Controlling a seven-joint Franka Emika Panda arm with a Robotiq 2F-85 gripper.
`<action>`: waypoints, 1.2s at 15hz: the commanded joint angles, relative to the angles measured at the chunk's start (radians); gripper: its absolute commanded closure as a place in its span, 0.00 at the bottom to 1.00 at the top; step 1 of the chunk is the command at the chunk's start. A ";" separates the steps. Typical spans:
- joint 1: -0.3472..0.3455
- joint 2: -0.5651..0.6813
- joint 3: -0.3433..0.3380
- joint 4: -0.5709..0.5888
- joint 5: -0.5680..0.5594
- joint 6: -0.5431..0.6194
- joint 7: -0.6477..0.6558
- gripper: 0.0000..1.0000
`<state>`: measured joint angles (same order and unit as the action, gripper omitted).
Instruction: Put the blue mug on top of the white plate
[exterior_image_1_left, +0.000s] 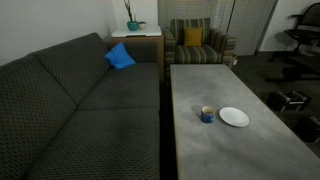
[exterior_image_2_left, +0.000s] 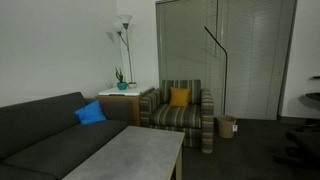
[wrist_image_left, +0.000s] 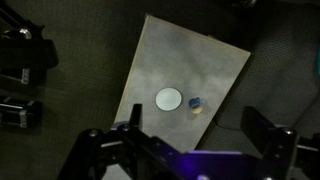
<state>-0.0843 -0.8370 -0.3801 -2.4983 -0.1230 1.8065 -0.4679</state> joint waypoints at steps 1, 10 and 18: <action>-0.009 0.003 0.007 0.002 0.006 -0.002 -0.005 0.00; 0.013 0.039 0.019 0.008 0.007 0.019 -0.007 0.00; 0.120 0.212 0.052 0.051 0.040 0.102 -0.032 0.00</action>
<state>0.0127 -0.7388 -0.3458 -2.4952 -0.1140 1.8733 -0.4694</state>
